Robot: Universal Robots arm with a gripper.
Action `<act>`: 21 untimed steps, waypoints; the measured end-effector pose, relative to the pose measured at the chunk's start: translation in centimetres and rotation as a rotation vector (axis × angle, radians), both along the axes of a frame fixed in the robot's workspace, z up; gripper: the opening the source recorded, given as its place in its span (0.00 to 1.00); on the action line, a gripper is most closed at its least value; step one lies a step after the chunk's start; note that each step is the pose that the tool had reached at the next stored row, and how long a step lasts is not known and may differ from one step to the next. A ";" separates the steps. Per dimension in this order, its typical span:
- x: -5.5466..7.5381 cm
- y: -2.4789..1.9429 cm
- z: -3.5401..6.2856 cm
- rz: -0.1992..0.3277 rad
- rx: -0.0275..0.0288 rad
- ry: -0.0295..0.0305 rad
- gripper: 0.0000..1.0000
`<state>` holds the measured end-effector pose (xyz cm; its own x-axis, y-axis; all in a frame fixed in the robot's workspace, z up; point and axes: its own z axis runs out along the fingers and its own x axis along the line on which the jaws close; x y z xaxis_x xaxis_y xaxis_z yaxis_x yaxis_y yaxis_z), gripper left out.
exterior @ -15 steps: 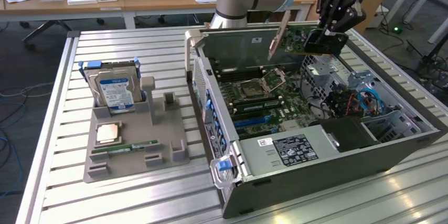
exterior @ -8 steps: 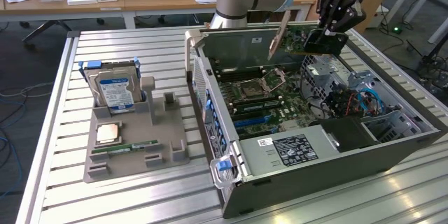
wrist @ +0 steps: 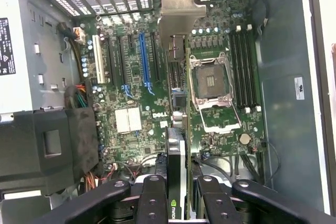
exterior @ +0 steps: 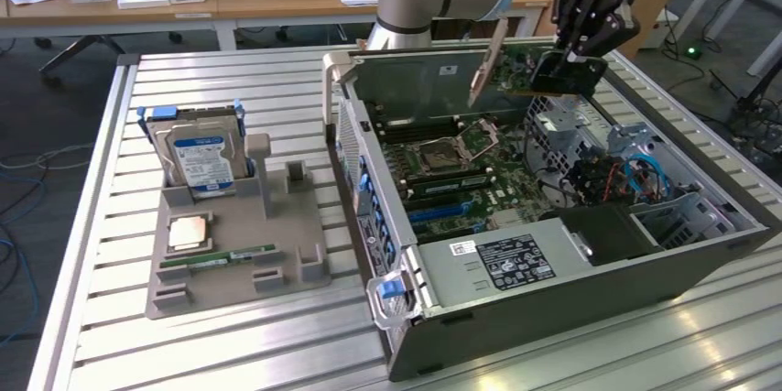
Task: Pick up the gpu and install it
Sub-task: 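Insert the gpu into the slot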
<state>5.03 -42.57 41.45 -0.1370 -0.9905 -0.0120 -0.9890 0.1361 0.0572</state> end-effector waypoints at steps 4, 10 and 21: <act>-0.2 0.00 -0.20 0.016 -0.0002 -0.0019 0.27; -0.4 -0.01 -0.42 0.030 -0.0001 -0.0074 0.27; -0.7 0.00 -0.49 0.037 0.0029 -0.0150 0.27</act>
<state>4.31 -42.57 40.96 -0.1004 -0.9948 -0.0166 -0.9941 0.0996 0.0426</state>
